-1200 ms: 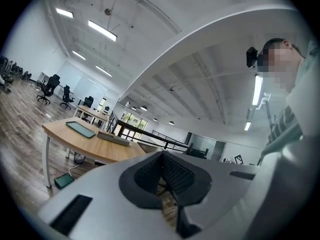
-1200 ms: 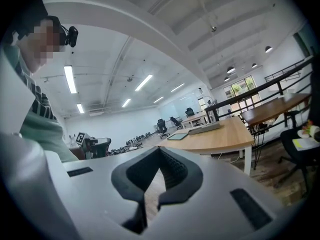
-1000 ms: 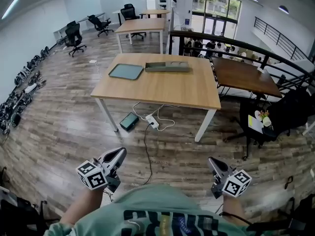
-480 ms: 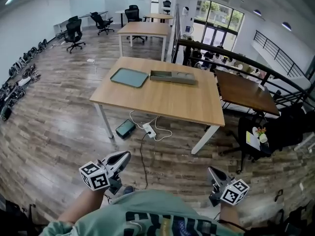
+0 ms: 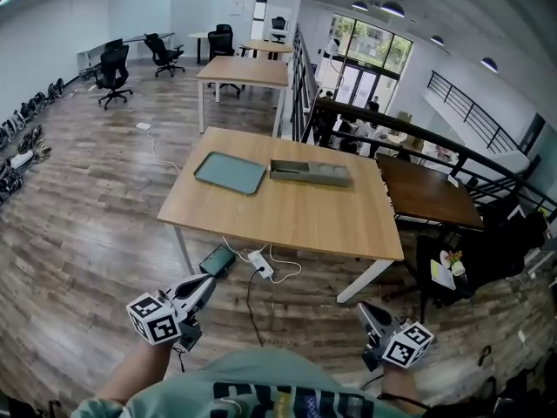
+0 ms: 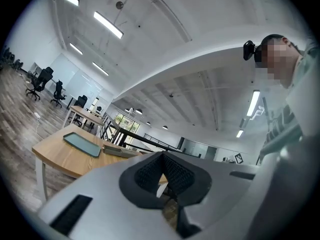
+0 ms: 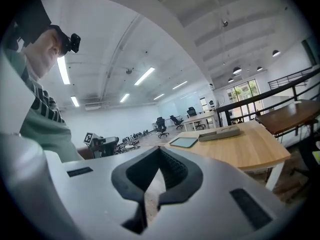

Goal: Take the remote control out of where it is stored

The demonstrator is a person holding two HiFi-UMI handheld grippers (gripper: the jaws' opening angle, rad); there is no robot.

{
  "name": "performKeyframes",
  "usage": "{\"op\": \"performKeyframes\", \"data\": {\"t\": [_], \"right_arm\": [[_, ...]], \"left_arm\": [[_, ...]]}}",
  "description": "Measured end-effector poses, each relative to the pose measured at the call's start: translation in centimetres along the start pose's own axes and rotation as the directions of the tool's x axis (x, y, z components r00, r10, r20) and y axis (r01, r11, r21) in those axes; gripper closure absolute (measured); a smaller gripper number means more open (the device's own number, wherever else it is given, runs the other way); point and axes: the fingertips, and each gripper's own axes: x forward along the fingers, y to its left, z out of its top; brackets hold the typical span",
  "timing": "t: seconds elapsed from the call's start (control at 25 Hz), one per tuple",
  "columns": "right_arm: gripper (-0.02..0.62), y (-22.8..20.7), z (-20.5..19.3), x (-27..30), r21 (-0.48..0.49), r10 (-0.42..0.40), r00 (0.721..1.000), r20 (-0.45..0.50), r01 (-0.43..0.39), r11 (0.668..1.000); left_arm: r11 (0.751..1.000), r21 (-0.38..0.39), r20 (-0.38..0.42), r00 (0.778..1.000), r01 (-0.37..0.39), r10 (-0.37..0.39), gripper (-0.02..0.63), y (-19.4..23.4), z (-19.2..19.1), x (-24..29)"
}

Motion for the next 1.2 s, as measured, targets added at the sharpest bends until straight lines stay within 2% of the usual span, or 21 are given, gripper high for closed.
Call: {"op": "performKeyframes", "data": {"t": [0.28,0.52,0.72,1.0,1.2], "right_arm": [[0.592,0.0,0.7,5.5,-0.001,0.001,0.999,-0.035,-0.001,1.0],[0.592,-3.9,1.8,8.3,0.005,0.032,0.999,-0.035,-0.032,0.999],[0.592,-9.8,3.3,10.7,0.009,0.103,0.994,-0.018,-0.103,0.995],[0.592,-20.1,7.8,12.0,-0.011,0.203,0.979,-0.009,-0.203,0.979],[0.591,-26.0,9.2,12.4,0.01,0.236,0.972,0.016,-0.236,0.972]], "left_arm": [[0.999,-0.037,-0.004,1.0,-0.02,0.02,0.614,5.8,1.3,-0.4],[0.998,-0.031,-0.016,0.999,-0.053,0.052,0.614,7.4,1.6,2.4],[0.993,0.002,0.018,0.993,-0.116,0.116,0.614,7.8,2.6,6.9],[0.976,-0.018,0.061,0.974,-0.219,0.22,0.614,6.0,2.6,15.3],[0.971,0.005,0.05,0.97,-0.238,0.238,0.614,4.5,2.0,20.9]]}}
